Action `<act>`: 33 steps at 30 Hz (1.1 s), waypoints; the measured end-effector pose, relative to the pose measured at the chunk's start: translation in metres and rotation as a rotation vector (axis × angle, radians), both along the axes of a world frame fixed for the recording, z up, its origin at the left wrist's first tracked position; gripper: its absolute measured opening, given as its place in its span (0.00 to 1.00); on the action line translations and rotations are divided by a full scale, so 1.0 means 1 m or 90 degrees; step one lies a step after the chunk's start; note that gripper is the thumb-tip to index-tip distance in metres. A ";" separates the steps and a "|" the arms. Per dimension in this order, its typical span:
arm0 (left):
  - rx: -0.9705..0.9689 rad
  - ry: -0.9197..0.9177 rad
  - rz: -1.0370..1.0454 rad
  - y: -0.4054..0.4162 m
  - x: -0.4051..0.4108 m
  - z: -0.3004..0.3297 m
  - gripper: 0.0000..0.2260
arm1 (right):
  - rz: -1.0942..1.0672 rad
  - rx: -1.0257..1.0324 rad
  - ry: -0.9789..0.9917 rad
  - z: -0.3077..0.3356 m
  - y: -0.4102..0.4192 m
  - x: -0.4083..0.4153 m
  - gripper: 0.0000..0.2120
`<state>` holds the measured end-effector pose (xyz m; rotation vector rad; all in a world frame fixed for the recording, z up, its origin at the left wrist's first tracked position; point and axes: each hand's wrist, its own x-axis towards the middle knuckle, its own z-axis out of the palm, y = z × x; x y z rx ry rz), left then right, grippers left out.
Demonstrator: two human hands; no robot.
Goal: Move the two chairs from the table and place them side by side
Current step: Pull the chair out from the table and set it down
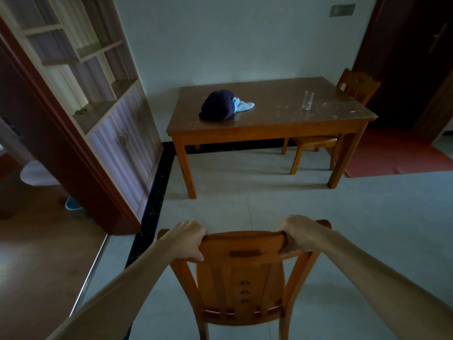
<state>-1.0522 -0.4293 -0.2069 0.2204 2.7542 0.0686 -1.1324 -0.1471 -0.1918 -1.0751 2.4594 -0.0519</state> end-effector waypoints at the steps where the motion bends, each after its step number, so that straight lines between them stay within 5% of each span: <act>1: 0.001 -0.002 -0.011 0.002 0.011 -0.003 0.16 | -0.010 0.003 0.011 0.000 0.002 0.006 0.19; 12: 0.001 0.048 -0.046 0.050 0.142 -0.025 0.08 | -0.052 -0.020 0.079 -0.040 0.043 0.140 0.22; 19: -0.028 0.071 -0.026 0.074 0.219 -0.061 0.08 | -0.084 -0.017 0.092 -0.071 0.065 0.218 0.14; 33: 0.019 0.059 -0.001 0.092 0.264 -0.091 0.09 | -0.054 -0.038 0.087 -0.098 0.088 0.262 0.13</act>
